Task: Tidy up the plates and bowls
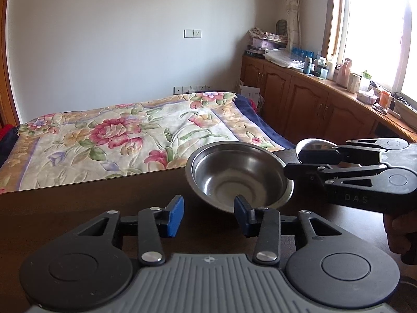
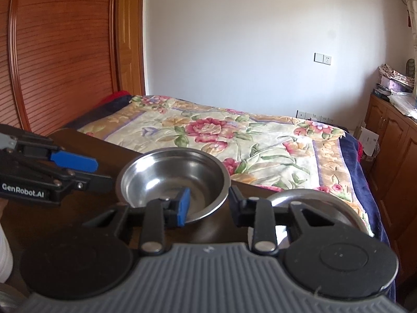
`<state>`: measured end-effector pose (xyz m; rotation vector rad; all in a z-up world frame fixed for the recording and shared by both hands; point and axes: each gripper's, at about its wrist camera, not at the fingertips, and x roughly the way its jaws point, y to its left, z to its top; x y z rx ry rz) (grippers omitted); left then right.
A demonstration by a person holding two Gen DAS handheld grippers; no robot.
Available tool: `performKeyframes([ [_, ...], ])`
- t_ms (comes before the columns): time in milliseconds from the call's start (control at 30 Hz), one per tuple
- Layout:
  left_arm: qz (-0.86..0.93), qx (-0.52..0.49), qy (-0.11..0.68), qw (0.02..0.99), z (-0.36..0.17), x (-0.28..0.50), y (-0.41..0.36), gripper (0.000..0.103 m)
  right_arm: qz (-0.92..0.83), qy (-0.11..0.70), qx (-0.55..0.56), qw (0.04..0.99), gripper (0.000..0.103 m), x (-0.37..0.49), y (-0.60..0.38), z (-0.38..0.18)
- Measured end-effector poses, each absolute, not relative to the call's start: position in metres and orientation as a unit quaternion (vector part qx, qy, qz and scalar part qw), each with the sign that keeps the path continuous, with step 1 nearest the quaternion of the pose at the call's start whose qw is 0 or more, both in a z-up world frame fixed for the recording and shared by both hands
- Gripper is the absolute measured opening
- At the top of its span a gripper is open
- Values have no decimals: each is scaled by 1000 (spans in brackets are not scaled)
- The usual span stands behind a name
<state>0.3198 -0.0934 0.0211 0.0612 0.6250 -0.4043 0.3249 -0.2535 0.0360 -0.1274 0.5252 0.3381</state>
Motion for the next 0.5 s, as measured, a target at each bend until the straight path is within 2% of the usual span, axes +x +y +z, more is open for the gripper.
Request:
performKeyframes([
  [333,-195,7,330,924,11,348,-96,39,162,278,-62,945,34,342,-251,29],
  [500,-202,-5,338,919,7,353,-96,31,168,289,-61,940,34,347,-248,26],
])
